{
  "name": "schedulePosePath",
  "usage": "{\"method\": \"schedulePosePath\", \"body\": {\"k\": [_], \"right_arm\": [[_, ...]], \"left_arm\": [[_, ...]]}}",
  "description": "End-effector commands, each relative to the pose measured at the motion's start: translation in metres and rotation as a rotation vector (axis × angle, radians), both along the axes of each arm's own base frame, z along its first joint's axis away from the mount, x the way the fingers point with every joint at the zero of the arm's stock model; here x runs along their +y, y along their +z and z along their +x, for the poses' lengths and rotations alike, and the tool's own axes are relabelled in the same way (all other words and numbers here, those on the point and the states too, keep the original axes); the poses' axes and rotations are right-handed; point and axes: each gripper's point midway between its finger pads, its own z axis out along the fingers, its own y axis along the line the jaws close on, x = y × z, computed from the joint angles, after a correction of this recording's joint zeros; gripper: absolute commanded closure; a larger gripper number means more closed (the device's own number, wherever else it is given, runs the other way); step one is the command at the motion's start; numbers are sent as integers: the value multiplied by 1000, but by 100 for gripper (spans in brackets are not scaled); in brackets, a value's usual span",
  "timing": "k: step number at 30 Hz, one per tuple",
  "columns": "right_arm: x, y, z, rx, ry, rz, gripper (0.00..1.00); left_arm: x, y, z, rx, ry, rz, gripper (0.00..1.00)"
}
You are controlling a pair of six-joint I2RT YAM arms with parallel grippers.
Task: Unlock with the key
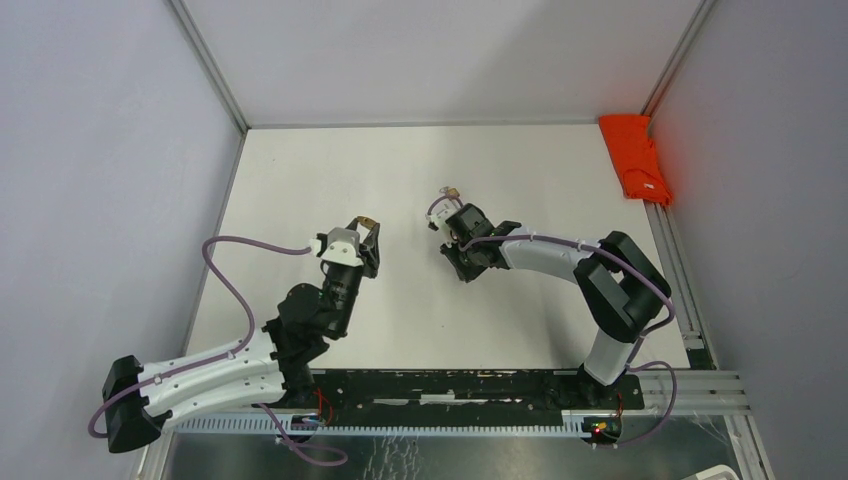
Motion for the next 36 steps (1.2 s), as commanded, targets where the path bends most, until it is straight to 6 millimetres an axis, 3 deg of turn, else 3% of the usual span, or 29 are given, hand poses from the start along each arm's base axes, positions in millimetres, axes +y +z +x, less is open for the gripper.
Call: {"method": "schedulePosePath", "body": {"k": [1,7,10,15,19,25,32,36], "right_arm": [[2,-1,8,-20,-9,-3,83],[2,-4,9,-17,-10,-4,99],[5,0,12,-29,-21,12,100],[14,33,23,-96,-34,75,100],[22,82,32,-187,-47,167,100],[31,189,43,-367,-69,347,100],[24,310,44,-599,-59,509,100],[21,354,33,-703,4,588,100]], "left_arm": [[4,7,0,-3,5,-91,98],[6,5,1,2,11,-86,98],[6,5,1,2,6,-93,98],[3,3,2,5,-1,-83,98],[-2,5,3,0,-27,-97,98],[-19,4,5,-30,-97,-136,98],[-49,6,3,-89,-222,-161,98],[-69,15,3,-111,-292,-142,98]]}}
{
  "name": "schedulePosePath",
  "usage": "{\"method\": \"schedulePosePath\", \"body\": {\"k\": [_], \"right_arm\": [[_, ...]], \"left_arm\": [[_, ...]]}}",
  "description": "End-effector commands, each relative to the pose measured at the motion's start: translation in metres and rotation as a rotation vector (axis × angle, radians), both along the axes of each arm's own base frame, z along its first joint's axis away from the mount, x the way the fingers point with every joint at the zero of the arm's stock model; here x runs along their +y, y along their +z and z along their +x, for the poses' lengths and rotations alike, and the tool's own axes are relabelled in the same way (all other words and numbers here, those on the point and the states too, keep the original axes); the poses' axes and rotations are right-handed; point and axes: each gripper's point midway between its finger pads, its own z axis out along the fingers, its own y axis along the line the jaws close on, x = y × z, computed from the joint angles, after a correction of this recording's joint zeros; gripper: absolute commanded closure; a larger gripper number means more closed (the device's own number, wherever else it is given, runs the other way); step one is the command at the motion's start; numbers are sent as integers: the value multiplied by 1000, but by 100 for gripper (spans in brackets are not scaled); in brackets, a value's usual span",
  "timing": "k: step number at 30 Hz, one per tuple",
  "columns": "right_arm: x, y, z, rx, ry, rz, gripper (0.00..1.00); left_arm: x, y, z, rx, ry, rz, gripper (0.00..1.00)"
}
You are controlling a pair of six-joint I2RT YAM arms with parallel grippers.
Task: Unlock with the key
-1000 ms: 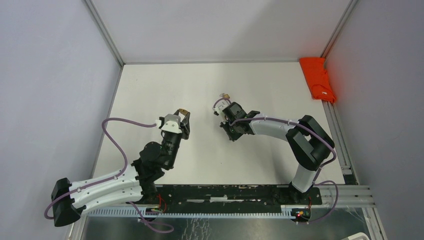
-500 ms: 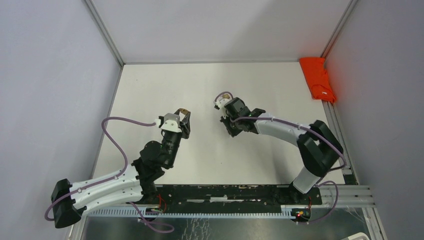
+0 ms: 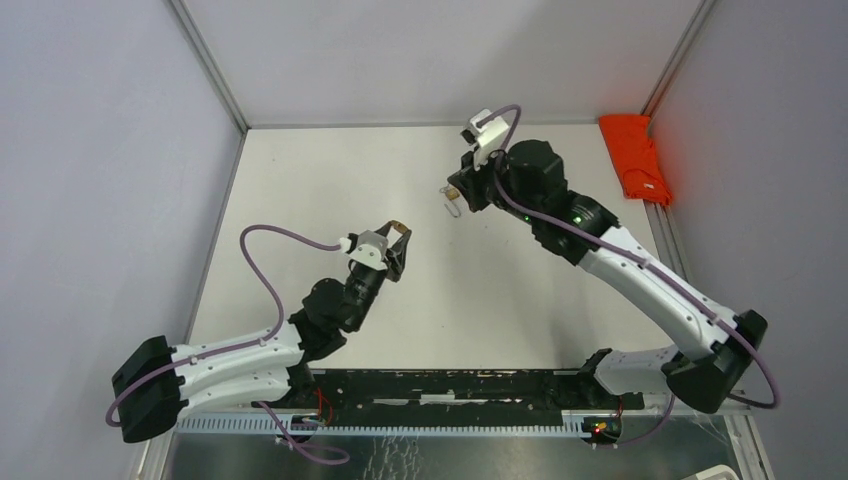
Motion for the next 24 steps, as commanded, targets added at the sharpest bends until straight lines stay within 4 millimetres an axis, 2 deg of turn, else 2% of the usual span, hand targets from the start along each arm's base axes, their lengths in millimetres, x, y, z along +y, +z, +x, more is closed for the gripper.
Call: {"method": "schedulePosePath", "body": {"k": [1,4,6,8,14,17,20,24], "right_arm": [[-9,53,-8,-142,25,59,100],[-14,57,-12,-156,28,52,100],[-16,43,-14,-130,27,32,100],[-12,17,-19,-63,51,18,100],[-6,-95,-47,213,111,-32,100],[-3,-148,-68,350,161,-44,100],[7,-186,-89,471,229,-3,100],[26,-204,-101,566,309,76,100]], "left_arm": [[-20,48,-7,-93,-115,-158,98],[-21,54,-6,-101,-115,-157,98],[-18,56,-7,-98,-109,-163,98],[-14,55,-6,-82,-93,-158,98],[18,58,-5,-49,21,-166,98],[26,59,-7,-44,36,-156,98],[27,59,-8,-38,35,-160,98],[28,56,-8,-31,42,-164,98]]}}
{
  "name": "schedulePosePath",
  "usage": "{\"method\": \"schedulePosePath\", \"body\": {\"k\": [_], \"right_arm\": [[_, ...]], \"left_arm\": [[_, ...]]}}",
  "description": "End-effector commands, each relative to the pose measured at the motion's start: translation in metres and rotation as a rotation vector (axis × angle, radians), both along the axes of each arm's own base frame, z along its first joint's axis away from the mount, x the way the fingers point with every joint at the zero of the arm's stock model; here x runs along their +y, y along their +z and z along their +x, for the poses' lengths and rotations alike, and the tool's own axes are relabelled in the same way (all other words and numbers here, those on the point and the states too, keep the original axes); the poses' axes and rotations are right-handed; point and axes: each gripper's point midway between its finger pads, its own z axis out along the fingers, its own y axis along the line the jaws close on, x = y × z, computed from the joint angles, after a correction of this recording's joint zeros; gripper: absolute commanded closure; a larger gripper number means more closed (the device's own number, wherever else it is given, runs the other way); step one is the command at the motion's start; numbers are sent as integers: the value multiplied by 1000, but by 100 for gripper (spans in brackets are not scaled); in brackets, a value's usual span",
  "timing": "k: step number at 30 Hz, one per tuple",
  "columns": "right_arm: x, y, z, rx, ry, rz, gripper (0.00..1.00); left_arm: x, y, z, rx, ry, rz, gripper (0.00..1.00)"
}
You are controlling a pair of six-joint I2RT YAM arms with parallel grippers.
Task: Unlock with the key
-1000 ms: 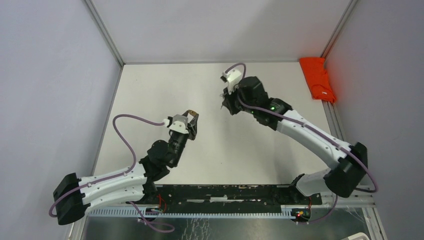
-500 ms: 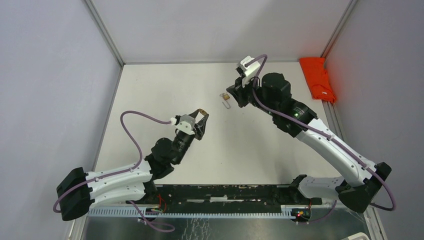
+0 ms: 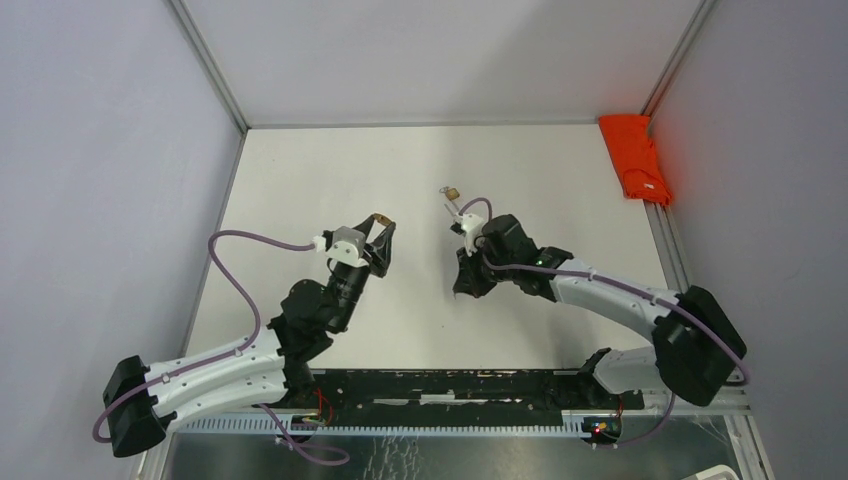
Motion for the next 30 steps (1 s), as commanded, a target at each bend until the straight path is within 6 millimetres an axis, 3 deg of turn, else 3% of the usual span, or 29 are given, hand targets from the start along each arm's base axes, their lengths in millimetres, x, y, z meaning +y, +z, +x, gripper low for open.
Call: {"method": "schedulePosePath", "body": {"k": [1,5,12,19,30], "right_arm": [[41,14,-3,76,61,207,100],[51,-11,3,191,42,174,100],[32,-56,25,296,-92,106,100],[11,-68,29,274,-157,71,100],[-14,-82,7,303,-141,-43,100]], "left_arm": [[7,17,0,3,17,-95,98],[9,15,0,4,25,-83,98],[11,6,2,12,41,-58,98],[1,-2,9,20,36,-24,98],[-6,-5,14,22,23,-12,98]]}}
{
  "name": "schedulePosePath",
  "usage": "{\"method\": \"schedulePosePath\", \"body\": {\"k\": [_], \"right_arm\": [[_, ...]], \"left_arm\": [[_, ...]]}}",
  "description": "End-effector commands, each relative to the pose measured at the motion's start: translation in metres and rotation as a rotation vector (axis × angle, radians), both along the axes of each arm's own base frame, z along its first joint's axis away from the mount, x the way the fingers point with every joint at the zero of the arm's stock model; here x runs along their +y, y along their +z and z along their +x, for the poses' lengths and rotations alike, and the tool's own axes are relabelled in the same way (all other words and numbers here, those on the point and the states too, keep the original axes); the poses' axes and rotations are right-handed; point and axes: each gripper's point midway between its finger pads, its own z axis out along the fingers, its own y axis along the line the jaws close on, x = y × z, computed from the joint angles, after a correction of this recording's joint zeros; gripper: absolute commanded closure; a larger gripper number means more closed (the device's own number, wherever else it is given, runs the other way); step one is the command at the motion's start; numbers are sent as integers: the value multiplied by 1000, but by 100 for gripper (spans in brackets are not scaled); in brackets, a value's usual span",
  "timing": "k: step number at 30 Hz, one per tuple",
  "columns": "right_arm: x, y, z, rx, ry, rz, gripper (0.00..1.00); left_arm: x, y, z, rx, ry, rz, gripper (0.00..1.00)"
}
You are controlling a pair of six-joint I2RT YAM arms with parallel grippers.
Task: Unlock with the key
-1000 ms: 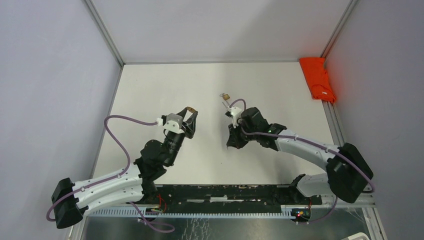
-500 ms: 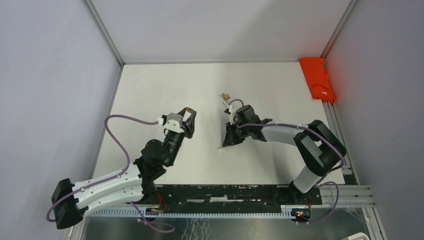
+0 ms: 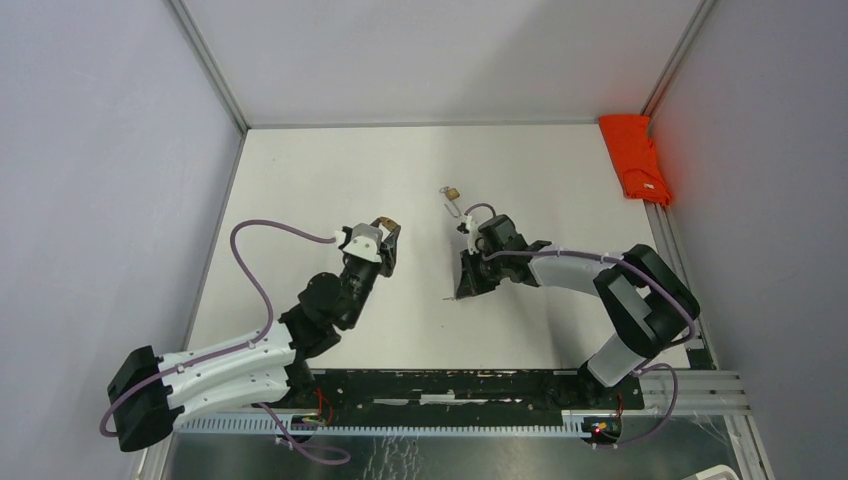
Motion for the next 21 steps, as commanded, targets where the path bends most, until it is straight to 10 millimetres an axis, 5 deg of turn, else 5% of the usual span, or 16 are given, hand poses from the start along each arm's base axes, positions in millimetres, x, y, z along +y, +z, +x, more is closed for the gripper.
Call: {"method": "schedulePosePath", "body": {"k": [1,4,9,14,21], "right_arm": [[-10,1,-7,-18,18,-36,100],[-12,-3,-14,-1,35,-42,100],[-11,-2,-13,-14,46,-42,79],[-14,15,-1,-117,103,-131,68],[-18,28,7,-282,266,-371,66]], "left_arm": [[2,30,-1,-52,-13,-126,98],[4,29,-1,-50,-8,-126,98],[5,28,-1,-45,-6,-128,98],[6,28,-2,-45,-5,-131,98],[15,31,-2,-51,24,-148,98]]}}
